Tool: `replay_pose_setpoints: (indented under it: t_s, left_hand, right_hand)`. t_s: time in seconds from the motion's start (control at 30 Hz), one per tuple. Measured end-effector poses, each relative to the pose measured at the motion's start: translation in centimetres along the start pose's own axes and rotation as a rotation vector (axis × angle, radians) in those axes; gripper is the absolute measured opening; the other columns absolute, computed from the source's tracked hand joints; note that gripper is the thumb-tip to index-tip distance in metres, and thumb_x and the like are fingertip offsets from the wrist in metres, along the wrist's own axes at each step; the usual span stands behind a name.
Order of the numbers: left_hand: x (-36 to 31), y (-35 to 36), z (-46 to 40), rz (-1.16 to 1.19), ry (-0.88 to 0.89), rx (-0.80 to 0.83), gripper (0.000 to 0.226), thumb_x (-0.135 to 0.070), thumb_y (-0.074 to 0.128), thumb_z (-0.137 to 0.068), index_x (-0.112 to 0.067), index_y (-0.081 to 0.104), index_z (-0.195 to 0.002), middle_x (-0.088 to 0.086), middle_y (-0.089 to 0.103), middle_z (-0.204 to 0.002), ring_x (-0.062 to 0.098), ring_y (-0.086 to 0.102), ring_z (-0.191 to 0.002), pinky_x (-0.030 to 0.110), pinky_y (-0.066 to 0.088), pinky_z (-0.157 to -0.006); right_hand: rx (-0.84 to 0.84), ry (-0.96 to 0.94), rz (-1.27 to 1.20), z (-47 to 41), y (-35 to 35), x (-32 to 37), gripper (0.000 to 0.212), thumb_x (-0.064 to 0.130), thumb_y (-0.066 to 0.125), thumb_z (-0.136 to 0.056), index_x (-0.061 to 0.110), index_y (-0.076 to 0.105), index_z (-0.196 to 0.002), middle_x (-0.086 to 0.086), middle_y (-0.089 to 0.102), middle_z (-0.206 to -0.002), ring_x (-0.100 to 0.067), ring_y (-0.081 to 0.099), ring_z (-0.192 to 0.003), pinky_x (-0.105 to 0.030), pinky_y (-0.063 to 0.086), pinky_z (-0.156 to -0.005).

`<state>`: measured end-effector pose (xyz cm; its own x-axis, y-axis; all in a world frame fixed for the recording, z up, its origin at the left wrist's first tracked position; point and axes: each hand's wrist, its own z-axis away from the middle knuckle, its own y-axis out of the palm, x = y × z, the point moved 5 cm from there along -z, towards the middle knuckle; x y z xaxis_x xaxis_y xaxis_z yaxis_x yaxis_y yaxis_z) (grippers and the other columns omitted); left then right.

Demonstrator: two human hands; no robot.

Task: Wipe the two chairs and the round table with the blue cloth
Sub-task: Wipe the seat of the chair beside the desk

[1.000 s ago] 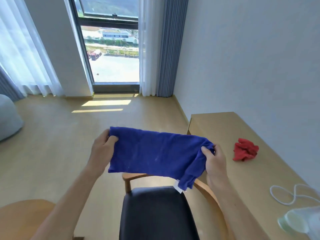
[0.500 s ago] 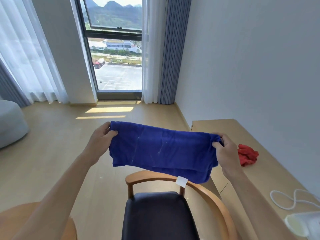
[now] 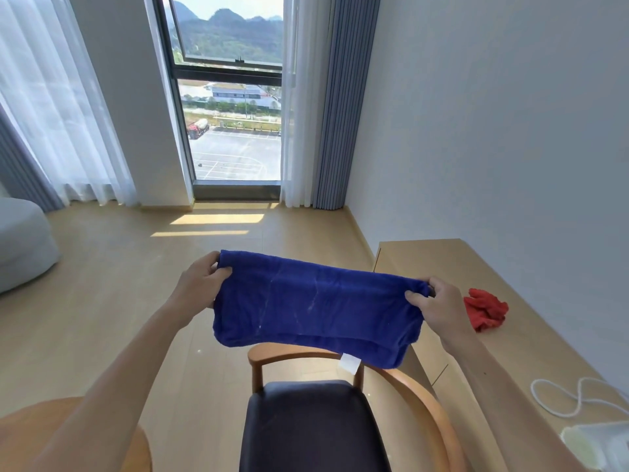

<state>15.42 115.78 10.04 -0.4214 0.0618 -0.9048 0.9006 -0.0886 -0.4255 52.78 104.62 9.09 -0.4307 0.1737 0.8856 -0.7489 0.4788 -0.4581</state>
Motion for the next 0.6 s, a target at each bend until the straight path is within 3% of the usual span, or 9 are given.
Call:
replay_pose_setpoints:
  t_s: [0.1,0.2,0.27,0.33,0.43,0.53,0.6]
  left_hand:
    - [-0.1,0.5,0.0,0.013,0.004,-0.007,0.018,-0.011,0.041,-0.102,-0.012,0.055,-0.113,0.009,0.065,-0.100,0.028,0.063,-0.092,0.046,0.056,-0.073]
    - [-1.3,1.3,0.0,0.060,0.047,0.021,0.014,-0.015,0.044,-0.102,-0.014,0.055,-0.110,0.007,0.065,-0.098,0.027,0.063,-0.091,0.039,0.055,-0.072]
    - [-2.7,2.3,0.1,0.073,0.098,0.059,0.011,-0.017,0.046,-0.101,-0.017,0.056,-0.106,0.004,0.066,-0.095,0.023,0.064,-0.087,0.030,0.053,-0.066]
    - [-4.1,3.8,0.3,0.077,0.136,0.107,0.009,-0.017,0.049,-0.100,-0.020,0.058,-0.100,0.001,0.067,-0.090,0.017,0.065,-0.080,0.022,0.051,-0.059]
    - [-5.1,7.1,0.9,-0.020,0.169,0.225,0.007,-0.019,0.053,-0.097,-0.022,0.058,-0.094,-0.002,0.067,-0.087,0.014,0.065,-0.076,0.018,0.050,-0.056]
    - [-4.9,9.2,1.5,-0.075,0.140,0.281,0.005,-0.019,0.057,-0.092,-0.023,0.059,-0.090,0.000,0.068,-0.088,0.020,0.066,-0.079,0.031,0.057,-0.065]
    - [-4.5,9.1,1.6,-0.055,0.096,0.264,0.001,-0.020,0.060,-0.091,-0.021,0.060,-0.092,0.002,0.069,-0.089,0.021,0.067,-0.081,0.037,0.058,-0.073]
  right_hand:
    - [-0.018,-0.044,0.184,-0.4,0.5,-0.3,0.010,0.012,0.066,-0.087,0.019,0.060,-0.083,0.003,0.064,-0.076,-0.018,0.062,-0.075,-0.029,0.050,-0.063]
    - [0.027,-0.028,0.389,-0.2,1.6,-0.9,0.006,0.015,0.063,-0.088,0.020,0.060,-0.087,0.012,0.059,-0.072,-0.010,0.057,-0.068,-0.010,0.033,-0.050]
    - [0.060,-0.020,0.475,0.4,2.9,-0.8,0.009,0.014,0.059,-0.090,0.017,0.063,-0.098,0.007,0.062,-0.084,-0.013,0.057,-0.077,-0.012,0.036,-0.057]
    - [0.099,-0.086,0.435,1.5,4.7,1.0,0.014,0.018,0.060,-0.092,0.016,0.064,-0.106,0.006,0.065,-0.095,-0.010,0.059,-0.083,-0.014,0.041,-0.068]
    - [0.343,-0.240,0.168,4.6,8.5,6.0,0.013,0.034,0.063,-0.091,0.023,0.065,-0.097,0.013,0.066,-0.083,-0.002,0.063,-0.075,-0.010,0.046,-0.062]
    - [0.480,-0.283,0.086,6.7,10.8,9.5,0.019,0.043,0.067,-0.085,0.026,0.063,-0.093,0.014,0.066,-0.080,-0.001,0.065,-0.078,-0.011,0.050,-0.064]
    - [0.507,-0.279,0.132,7.2,11.4,10.3,0.022,0.038,0.072,-0.083,0.025,0.060,-0.096,0.015,0.063,-0.082,-0.006,0.064,-0.084,-0.016,0.053,-0.073]
